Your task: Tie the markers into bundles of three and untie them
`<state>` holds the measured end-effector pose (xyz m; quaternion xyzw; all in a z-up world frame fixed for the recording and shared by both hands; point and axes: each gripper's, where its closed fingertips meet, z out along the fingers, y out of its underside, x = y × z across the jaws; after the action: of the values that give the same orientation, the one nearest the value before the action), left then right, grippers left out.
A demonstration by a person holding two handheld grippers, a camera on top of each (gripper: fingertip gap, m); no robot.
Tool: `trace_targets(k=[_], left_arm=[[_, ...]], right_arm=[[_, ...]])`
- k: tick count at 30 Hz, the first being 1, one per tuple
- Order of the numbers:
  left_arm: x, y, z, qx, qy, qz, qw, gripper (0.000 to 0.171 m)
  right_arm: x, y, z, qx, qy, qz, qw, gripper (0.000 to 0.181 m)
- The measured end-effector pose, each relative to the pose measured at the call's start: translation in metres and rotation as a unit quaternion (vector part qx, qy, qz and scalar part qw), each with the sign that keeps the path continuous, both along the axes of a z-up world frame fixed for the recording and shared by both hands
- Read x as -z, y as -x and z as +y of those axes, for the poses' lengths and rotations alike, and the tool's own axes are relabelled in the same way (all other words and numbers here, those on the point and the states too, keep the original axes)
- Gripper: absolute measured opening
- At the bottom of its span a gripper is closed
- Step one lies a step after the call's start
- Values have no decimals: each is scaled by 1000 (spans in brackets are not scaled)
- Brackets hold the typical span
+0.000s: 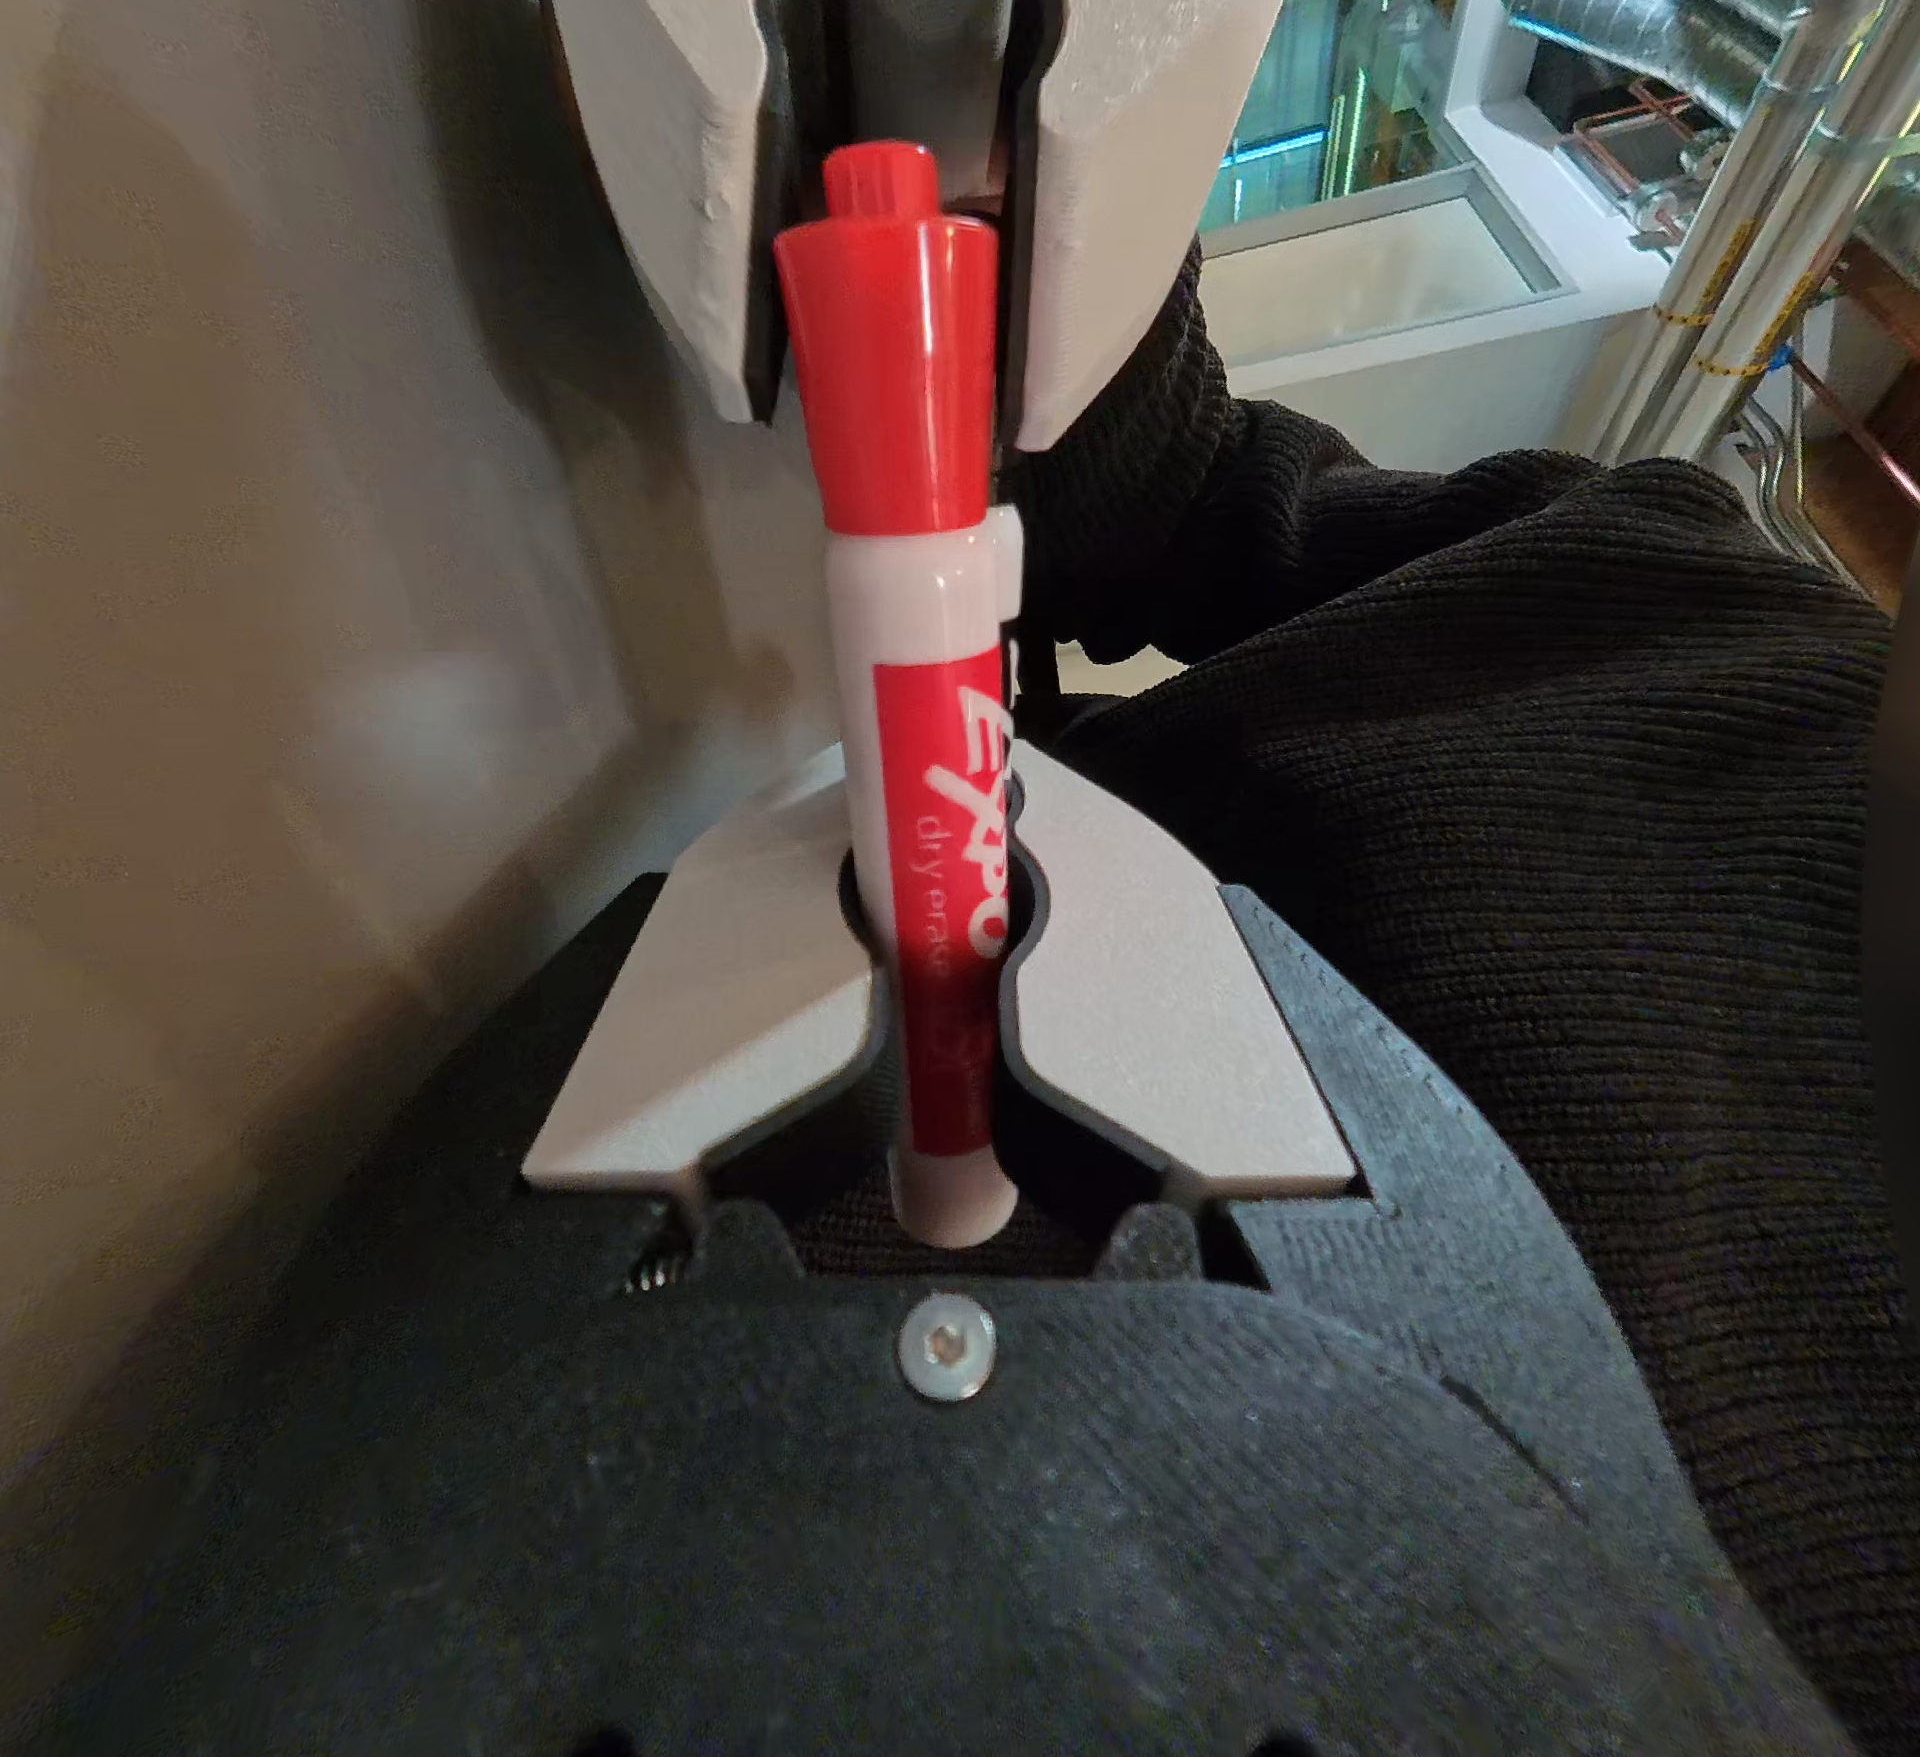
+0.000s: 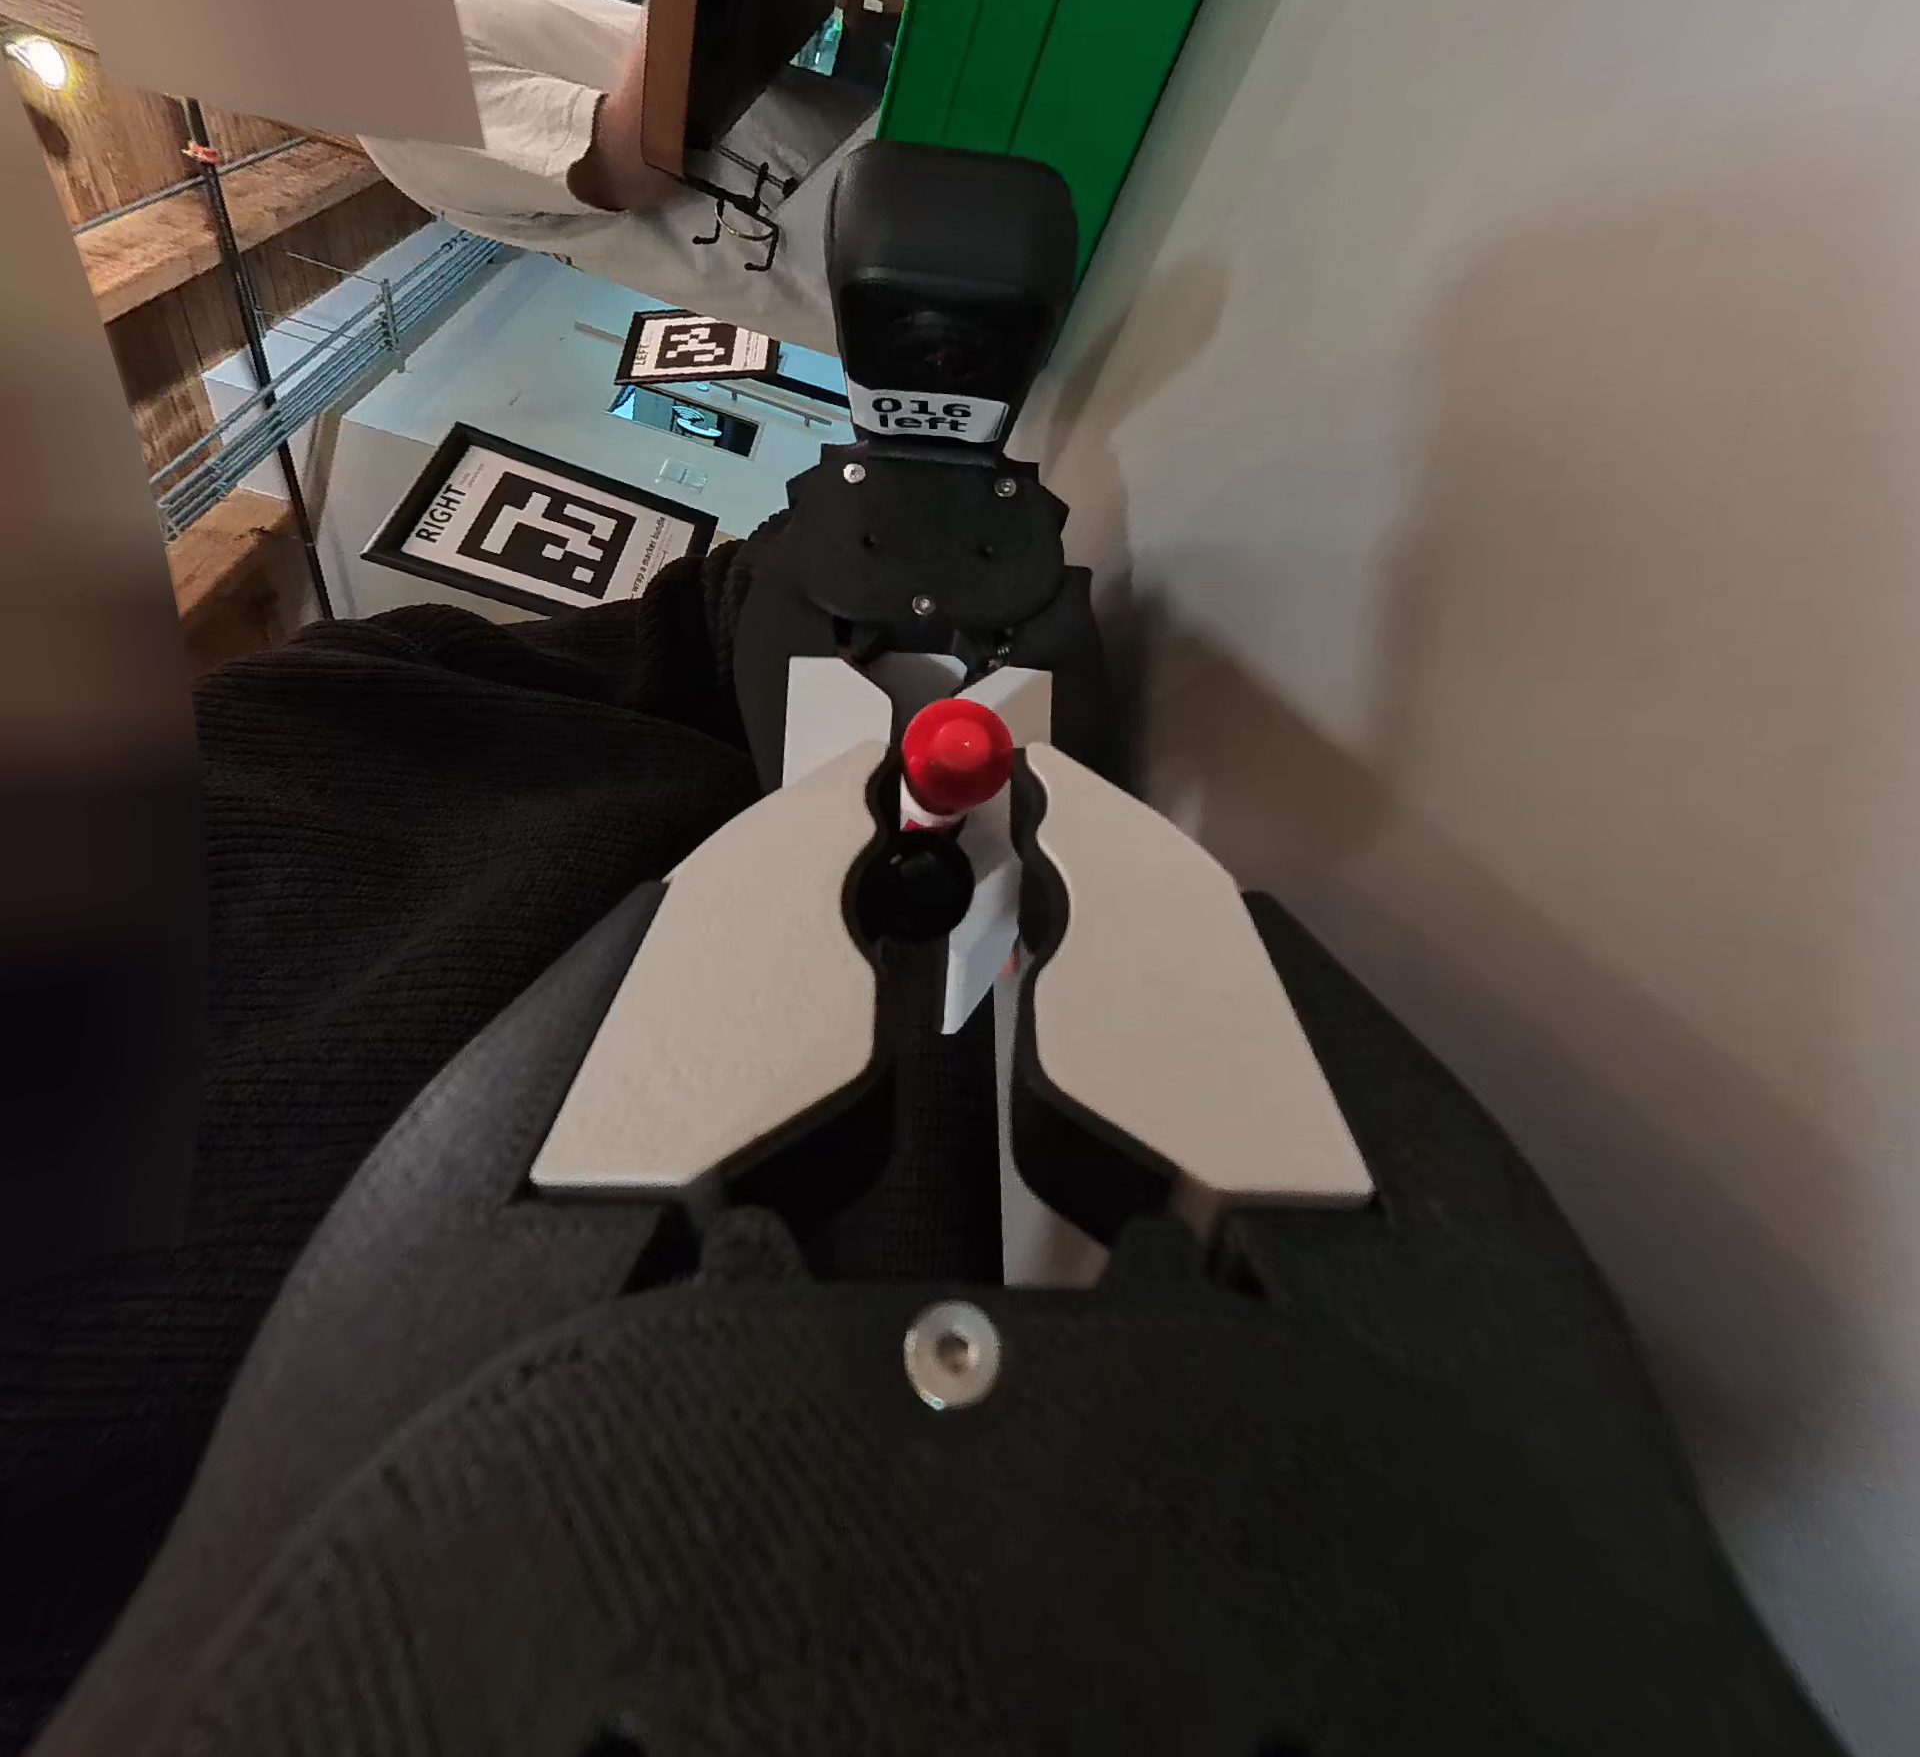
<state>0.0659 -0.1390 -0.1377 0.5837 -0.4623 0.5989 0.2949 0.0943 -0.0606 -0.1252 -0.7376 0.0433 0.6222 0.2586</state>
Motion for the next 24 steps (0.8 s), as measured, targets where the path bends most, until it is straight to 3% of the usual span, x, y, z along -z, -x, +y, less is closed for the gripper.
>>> trace_targets(k=[24], left_arm=[[-3,-2,3,-10,8,-5,1000,14]], right_arm=[[-6,-5,6,20,-10,24,999,33]])
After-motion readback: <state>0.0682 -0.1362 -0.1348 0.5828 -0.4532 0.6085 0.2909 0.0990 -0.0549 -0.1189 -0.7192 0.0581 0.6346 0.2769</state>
